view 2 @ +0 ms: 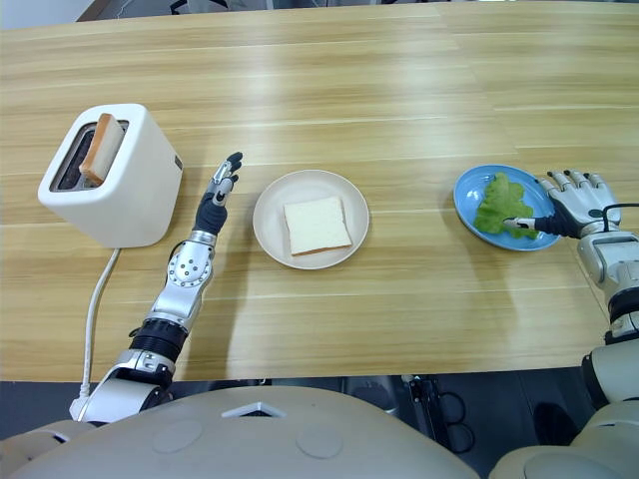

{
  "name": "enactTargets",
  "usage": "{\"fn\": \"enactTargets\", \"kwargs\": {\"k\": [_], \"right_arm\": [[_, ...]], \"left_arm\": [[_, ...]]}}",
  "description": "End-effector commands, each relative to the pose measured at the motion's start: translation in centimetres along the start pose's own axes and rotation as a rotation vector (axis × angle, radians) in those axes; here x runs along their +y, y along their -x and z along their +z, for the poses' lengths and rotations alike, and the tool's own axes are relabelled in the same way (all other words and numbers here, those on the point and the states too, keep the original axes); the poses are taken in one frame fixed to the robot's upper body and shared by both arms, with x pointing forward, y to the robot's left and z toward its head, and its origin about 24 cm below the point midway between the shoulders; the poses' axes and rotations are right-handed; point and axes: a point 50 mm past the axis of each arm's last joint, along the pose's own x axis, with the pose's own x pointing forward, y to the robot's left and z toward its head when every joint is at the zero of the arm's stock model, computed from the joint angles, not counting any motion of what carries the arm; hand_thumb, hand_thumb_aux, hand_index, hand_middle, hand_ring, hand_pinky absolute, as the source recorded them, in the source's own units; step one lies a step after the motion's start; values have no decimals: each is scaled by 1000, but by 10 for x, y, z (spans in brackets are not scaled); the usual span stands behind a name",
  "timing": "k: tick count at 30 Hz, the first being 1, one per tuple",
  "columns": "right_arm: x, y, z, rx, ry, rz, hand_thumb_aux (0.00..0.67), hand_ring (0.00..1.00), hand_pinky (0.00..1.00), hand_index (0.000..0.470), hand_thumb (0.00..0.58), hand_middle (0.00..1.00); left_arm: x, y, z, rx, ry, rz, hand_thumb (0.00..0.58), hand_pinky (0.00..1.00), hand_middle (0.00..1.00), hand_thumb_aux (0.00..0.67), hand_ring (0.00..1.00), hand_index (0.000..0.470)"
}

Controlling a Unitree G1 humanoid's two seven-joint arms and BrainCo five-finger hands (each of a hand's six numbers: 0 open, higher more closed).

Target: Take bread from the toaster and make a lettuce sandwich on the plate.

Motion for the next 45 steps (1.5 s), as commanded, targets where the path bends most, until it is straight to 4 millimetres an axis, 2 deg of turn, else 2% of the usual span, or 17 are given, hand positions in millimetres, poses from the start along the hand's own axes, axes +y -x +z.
{"fn": "enactTargets", "kwargs": {"k": [1, 10, 24, 35, 36, 37, 38, 39, 40, 41, 42, 43, 45], "right_arm": [[5, -1, 6, -22, -6, 18, 0, 0, 0, 0, 0, 0], [14, -1, 17, -45, 0, 54, 0, 0, 0, 0, 0, 0], [13, -6, 11, 12, 16, 99, 0, 0, 0, 0, 0, 0], [21, -7, 22, -26, 31, 137, 3, 0, 0, 2, 5, 0], [21, -7, 24, -30, 32, 140, 11, 0, 0, 7, 18, 0], [22, -7, 25, -34, 33, 142, 55, 0, 0, 38, 92, 0], [22, -6, 25, -36, 33, 144, 84, 0, 0, 58, 136, 0], [23, -6, 26, -38, 33, 146, 84, 0, 0, 58, 136, 0], [23, -6, 26, -38, 32, 147, 302, 0, 0, 207, 405, 0], [23, -6, 27, -39, 32, 150, 302, 0, 0, 207, 405, 0], [24, -6, 27, -39, 31, 153, 402, 0, 0, 276, 487, 0], [24, -6, 27, -39, 31, 155, 428, 0, 0, 294, 505, 0], [25, -6, 27, -38, 28, 158, 557, 0, 0, 382, 564, 0]], "left_arm": [[1, 2, -3, 25, -3, 3, 0, 0, 0, 0, 0, 0], [0, 2, -4, 29, -4, -2, 0, 0, 0, 0, 0, 0], [0, 5, -3, 33, -6, -5, 0, 0, 0, 0, 0, 0], [1, 7, -4, 37, -9, -7, 0, 0, 0, 0, 0, 0], [1, 7, -4, 37, -10, -8, 0, 0, 0, 0, 0, 0], [1, 7, -4, 37, -10, -8, 0, 0, 0, 0, 0, 0], [1, 7, -4, 37, -10, -8, 0, 0, 0, 0, 0, 0], [1, 7, -4, 37, -10, -8, 0, 0, 0, 0, 0, 0], [1, 7, -4, 38, -10, -8, 0, 0, 0, 0, 0, 0], [1, 7, -4, 38, -10, -8, 0, 0, 0, 0, 0, 0], [1, 7, -4, 38, -9, -8, 0, 0, 0, 0, 0, 0], [0, 7, -4, 38, -10, -9, 0, 0, 0, 0, 0, 0], [0, 7, -4, 39, -10, -9, 0, 0, 0, 0, 0, 0]]}}
